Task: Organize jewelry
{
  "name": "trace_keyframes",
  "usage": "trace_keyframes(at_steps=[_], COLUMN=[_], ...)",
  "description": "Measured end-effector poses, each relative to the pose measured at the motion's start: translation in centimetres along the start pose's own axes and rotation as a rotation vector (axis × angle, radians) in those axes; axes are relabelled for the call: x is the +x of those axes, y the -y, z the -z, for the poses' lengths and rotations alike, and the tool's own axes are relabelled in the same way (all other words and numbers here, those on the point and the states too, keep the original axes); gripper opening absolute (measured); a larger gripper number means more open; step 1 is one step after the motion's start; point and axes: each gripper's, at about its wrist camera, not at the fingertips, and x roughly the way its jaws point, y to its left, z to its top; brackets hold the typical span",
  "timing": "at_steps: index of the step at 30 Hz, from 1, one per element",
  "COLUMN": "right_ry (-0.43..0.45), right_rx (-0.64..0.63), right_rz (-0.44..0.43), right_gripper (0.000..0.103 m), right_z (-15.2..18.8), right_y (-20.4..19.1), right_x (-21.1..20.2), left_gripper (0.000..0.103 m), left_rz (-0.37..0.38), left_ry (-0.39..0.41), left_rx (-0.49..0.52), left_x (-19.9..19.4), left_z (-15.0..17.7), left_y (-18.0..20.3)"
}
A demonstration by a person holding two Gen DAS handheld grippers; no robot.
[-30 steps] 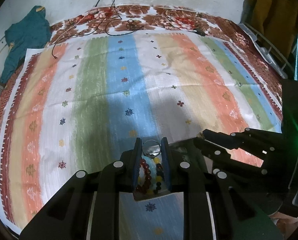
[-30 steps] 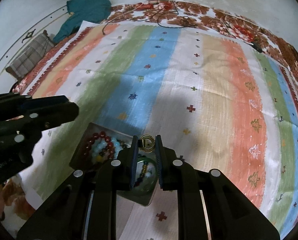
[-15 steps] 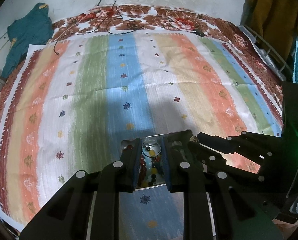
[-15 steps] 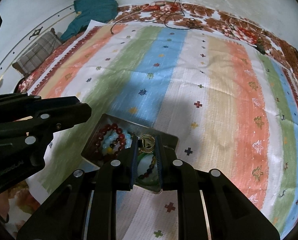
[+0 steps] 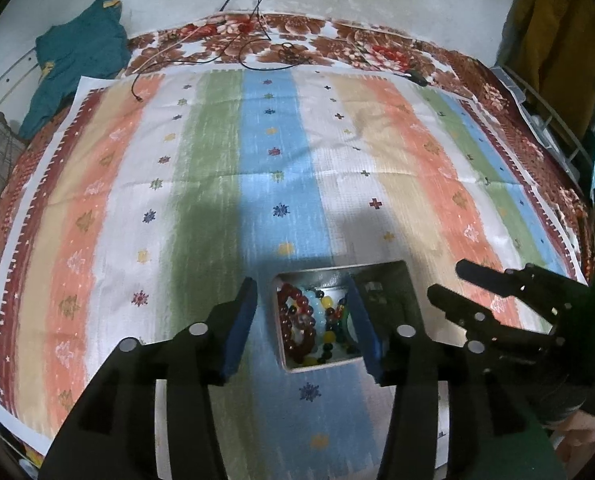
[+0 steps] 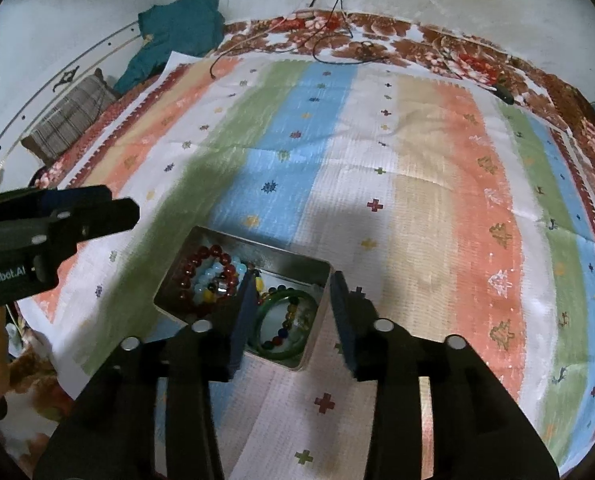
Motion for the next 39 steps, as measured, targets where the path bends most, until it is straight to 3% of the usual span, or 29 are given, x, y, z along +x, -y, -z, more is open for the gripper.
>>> trace_keyframes(at_steps=[4, 21, 28, 33, 39], right_ry=[0.011, 0.072, 0.096, 0.098, 0.107], right_rx=[-0.001, -0.001, 0.008, 0.001, -0.020], right_rz=[-0.014, -0.050, -0.071, -0.074, -0.119], right_gripper=[0.053, 0.086, 0.091, 0.092, 0.093], right_z=[0.5, 2.9, 3.8, 4.4, 5.3], right_y=[0.0, 0.5, 0.6, 0.5, 0.1], right_x=[-0.9, -4.4, -5.6, -6.2, -7.0], left_gripper=[0.052, 0.097, 0.097, 0.097, 0.097], left_rz=[0.006, 0.005, -0.019, -0.058, -0.070], left_ry=[0.025, 0.138, 0.161, 0.221, 0.216], left_rx=[0.014, 0.046, 0.057, 0.081, 0.110], left_x=[-1.2, -5.0, -5.5, -6.5, -6.6], left_z=[0.7, 4.2, 5.2, 5.9, 6.6], left_y=[0.2, 1.1, 1.5, 1.7, 2.4])
